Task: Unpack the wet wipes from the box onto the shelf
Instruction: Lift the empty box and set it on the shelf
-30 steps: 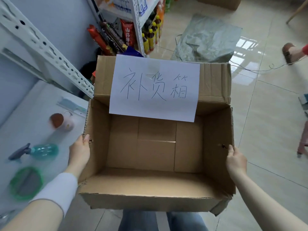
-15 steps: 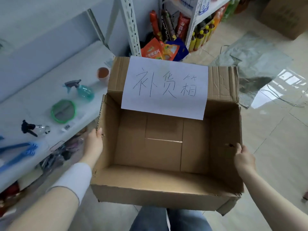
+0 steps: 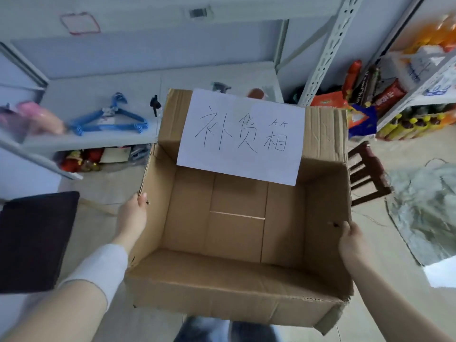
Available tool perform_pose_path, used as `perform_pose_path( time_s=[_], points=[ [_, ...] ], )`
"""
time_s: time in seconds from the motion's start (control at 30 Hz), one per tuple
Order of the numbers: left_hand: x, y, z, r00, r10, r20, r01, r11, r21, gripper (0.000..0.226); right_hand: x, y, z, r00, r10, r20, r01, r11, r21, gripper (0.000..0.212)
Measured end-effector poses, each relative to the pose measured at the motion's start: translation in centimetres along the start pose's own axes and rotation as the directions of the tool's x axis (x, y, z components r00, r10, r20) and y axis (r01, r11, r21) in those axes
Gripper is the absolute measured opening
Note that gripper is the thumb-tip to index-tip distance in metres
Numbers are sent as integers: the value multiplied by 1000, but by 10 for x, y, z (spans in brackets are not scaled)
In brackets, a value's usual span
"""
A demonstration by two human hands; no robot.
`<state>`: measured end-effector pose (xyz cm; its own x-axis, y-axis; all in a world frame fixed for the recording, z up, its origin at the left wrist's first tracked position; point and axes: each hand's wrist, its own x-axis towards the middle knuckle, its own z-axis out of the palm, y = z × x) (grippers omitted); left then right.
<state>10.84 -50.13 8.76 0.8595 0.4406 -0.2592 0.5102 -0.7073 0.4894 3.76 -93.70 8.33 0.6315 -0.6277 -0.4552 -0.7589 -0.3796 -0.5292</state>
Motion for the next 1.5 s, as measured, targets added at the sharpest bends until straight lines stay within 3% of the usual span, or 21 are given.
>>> perform_pose_path(
  time_s=[0.27,0.43,0.57,0.73,1.07,1.23,1.5],
  points=[
    [-56,-94,-79,957,-246,-153,245,969,-31,43,-36,-75,59,955,-244,167,263,959,-105,39],
    [-76,-159,-126,896,-379,-231,376,925,-60,45,-74,-137,107,891,-375,257,417,899,-136,40],
    [-85,-200,-159,865,-416,-280,393,909,-139,45,-106,-188,148,806,-505,307,567,808,-161,40],
    [-91,-248,-183,784,-518,-342,477,855,-201,45,-137,-248,208,733,-559,389,659,725,-199,45],
    [-43,-294,-206,515,-781,-354,631,625,-459,38,-172,-397,346,512,-631,583,841,507,-190,42],
    [-9,-300,-214,366,-865,-343,659,502,-560,37,-188,-473,418,408,-637,654,898,409,-162,41],
    [25,-329,-213,125,-946,-298,629,308,-714,33,-241,-551,540,178,-622,763,970,241,-30,37]
  ],
)
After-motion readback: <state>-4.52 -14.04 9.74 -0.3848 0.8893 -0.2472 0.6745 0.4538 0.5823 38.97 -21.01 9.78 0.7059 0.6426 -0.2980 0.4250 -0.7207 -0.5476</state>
